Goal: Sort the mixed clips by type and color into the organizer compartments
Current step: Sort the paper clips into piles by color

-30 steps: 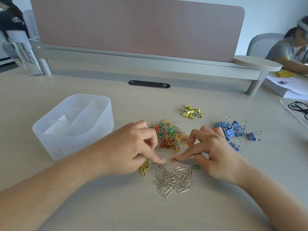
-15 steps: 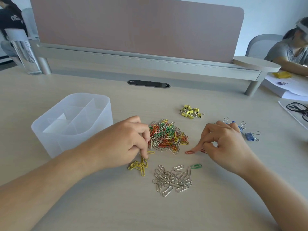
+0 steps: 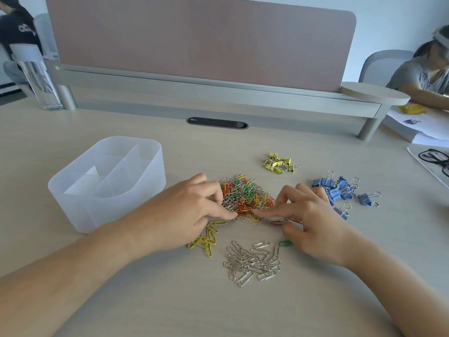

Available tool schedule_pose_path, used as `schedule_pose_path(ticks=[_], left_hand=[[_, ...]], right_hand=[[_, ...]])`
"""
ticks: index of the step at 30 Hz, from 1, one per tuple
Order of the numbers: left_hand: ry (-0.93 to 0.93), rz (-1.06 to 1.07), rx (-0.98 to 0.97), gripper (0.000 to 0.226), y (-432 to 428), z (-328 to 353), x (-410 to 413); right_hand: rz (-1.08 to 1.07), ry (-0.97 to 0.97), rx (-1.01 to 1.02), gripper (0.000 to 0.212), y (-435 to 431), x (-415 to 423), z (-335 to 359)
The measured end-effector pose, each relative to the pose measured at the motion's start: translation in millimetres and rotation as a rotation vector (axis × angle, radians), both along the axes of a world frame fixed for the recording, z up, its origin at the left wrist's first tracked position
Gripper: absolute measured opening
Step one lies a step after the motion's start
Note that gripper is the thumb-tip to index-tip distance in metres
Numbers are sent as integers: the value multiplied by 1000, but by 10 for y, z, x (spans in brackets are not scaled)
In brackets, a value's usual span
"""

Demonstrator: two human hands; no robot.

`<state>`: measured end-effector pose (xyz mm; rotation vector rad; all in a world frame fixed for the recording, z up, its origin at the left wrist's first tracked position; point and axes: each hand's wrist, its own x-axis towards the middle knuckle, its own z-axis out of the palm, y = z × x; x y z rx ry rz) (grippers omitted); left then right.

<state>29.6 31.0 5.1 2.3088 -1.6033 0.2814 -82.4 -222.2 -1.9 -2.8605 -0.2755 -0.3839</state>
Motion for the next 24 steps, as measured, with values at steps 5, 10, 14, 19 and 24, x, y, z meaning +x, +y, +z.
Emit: schedule_pose_path(ticks=[5,10,14,19,24], left_hand=[[21,-107,35,59,-27,1,-42],[-33,-81,9,60,-52,-50,-51],[-55,-36,20,62,-78,-122,-49],[-10,-99,33,66,-104,-99,-87],[38,-112,-2,66,-107,-86,-106]], right_hand=[[-31,-49,-13,56,-6,5,-10],[0,-106,52,56,25,-10,26],[6,-78,33,53,24,-9,17],[-56,21,-43,62,6,22,-34],[-54,-104,53,55,8,9,-4]])
